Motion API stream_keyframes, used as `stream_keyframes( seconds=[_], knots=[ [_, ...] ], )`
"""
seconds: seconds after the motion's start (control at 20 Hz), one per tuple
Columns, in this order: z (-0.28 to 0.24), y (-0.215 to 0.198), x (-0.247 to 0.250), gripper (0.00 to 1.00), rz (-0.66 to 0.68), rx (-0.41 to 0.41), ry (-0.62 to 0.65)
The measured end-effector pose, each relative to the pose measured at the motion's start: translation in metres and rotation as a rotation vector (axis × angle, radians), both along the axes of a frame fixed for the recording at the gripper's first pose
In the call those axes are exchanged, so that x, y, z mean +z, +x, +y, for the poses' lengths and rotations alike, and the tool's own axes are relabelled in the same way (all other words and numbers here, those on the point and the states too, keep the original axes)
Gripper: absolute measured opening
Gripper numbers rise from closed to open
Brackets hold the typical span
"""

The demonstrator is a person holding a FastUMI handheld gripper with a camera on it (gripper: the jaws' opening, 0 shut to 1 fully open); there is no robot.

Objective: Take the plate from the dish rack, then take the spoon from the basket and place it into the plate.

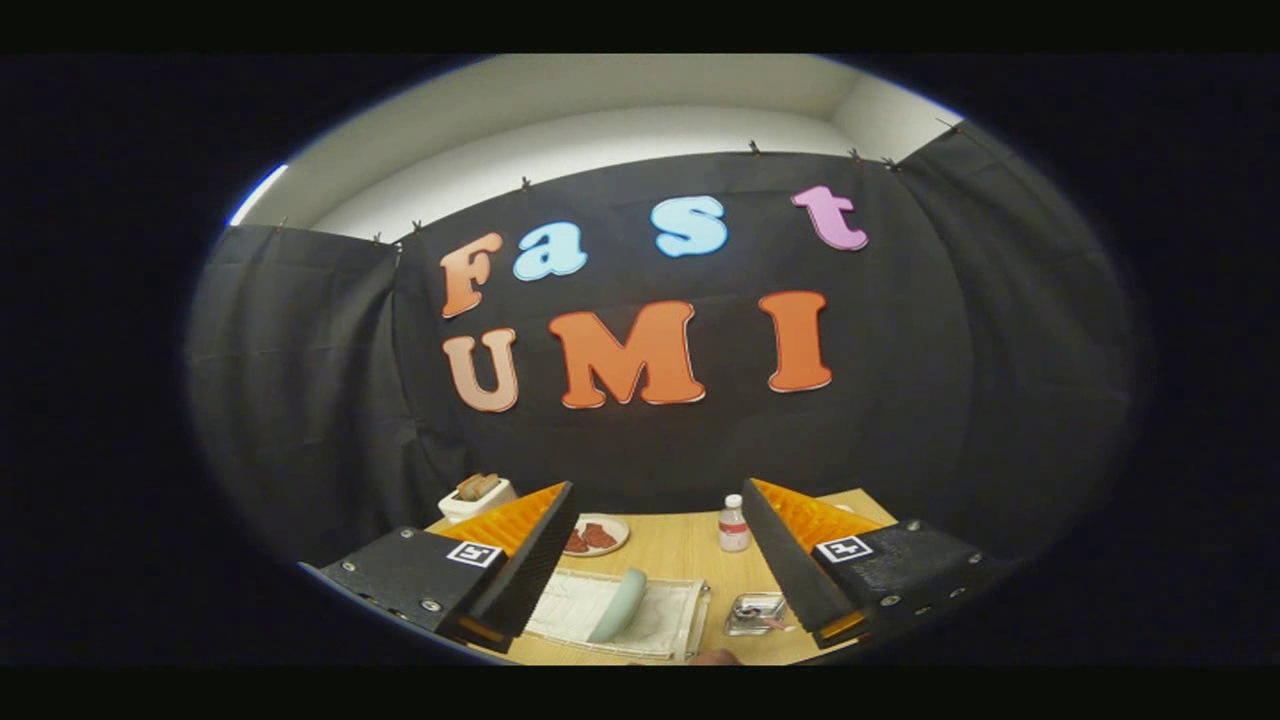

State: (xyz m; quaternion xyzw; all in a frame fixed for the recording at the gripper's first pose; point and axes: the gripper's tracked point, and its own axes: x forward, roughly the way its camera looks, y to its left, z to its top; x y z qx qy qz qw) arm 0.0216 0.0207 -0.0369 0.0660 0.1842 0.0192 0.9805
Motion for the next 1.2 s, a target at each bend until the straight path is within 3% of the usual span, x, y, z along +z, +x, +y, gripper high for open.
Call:
stream_keyframes(
  seconds=[0.3, 0.5, 1.2],
  knots=[
    [0.019, 0.014, -0.049, 0.98, 0.240, 0.045, 0.064],
    [0.038, 0.012, -0.098, 0.97, 0.469, 0.075, 0.092],
    [0.057, -0.006, -0.216, 0.83, 0.966, 0.116, -0.064]
  ],
)
